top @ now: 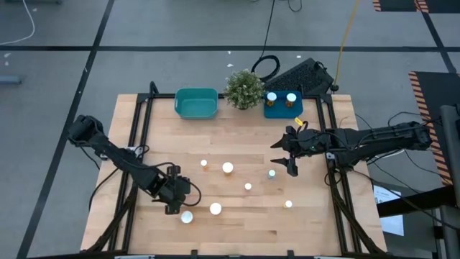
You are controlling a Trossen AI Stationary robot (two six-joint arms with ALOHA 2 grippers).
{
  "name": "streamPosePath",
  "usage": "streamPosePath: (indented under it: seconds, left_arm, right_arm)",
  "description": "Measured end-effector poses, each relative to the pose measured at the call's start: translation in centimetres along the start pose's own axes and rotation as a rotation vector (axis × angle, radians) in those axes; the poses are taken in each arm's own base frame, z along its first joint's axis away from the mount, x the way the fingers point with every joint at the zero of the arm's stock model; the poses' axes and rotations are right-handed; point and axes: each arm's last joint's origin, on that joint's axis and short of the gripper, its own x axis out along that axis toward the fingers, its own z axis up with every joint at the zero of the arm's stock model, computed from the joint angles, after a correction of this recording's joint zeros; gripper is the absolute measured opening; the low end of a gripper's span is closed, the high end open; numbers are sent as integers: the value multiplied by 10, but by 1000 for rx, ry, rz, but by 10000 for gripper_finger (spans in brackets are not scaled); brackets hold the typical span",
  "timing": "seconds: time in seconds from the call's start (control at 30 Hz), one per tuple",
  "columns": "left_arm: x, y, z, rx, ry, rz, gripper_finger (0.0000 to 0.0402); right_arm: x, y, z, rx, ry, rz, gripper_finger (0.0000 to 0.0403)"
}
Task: Pick and place medicine bottles into bin by pill shape (circle, oval)
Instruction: Put the pink small pill bottle into the green bin
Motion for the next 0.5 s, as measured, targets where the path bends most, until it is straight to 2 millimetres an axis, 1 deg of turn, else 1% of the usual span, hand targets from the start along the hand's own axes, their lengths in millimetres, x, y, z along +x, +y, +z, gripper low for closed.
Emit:
streamPosePath:
  seconds: [0.17, 0.5]
  left_arm:
    - [-6, -3, 7, 5, -24, -16, 178]
    - [-6, -1, 3, 6, 13, 10, 179]
  right_arm:
    - [0, 0, 0, 0, 0, 0, 254]
    - [0, 0, 0, 0, 1, 0, 253]
